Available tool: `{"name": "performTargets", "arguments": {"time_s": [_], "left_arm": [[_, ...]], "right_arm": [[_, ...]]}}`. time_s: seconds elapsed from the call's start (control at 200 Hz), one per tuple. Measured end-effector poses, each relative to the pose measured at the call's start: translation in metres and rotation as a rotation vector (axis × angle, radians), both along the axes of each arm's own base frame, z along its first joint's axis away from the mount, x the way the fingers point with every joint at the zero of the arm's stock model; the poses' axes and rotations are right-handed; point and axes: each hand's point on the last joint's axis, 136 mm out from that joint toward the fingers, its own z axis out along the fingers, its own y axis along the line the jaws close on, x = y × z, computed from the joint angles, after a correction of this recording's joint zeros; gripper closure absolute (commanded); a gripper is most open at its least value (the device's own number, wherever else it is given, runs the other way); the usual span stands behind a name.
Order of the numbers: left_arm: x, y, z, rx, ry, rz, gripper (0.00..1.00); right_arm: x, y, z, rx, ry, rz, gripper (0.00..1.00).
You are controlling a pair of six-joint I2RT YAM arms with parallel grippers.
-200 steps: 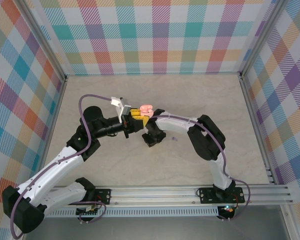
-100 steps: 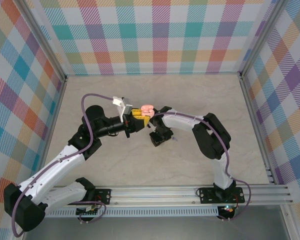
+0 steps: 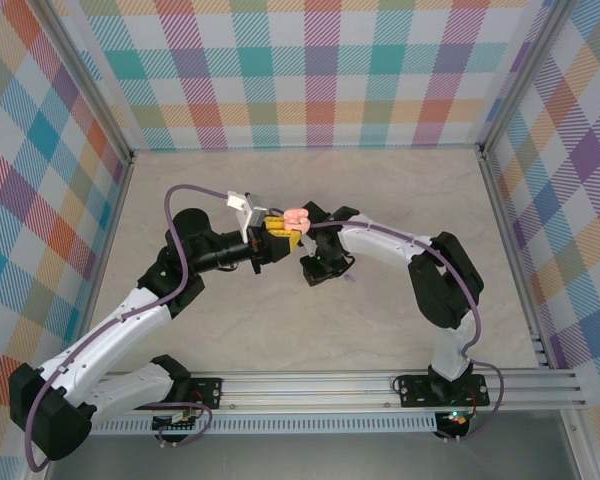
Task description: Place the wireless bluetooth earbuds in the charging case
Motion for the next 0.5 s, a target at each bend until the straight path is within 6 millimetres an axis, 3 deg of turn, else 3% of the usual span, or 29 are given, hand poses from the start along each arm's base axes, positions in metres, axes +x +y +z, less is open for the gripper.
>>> {"name": "performTargets", "arguments": {"time_s": [0.5], "left_arm": [[0.001, -0.001, -0.001, 0.0, 0.01, 0.0, 0.74]], "right_arm": [[0.006, -0.013, -0.041, -0.098, 0.055, -0.081, 0.92]]}}
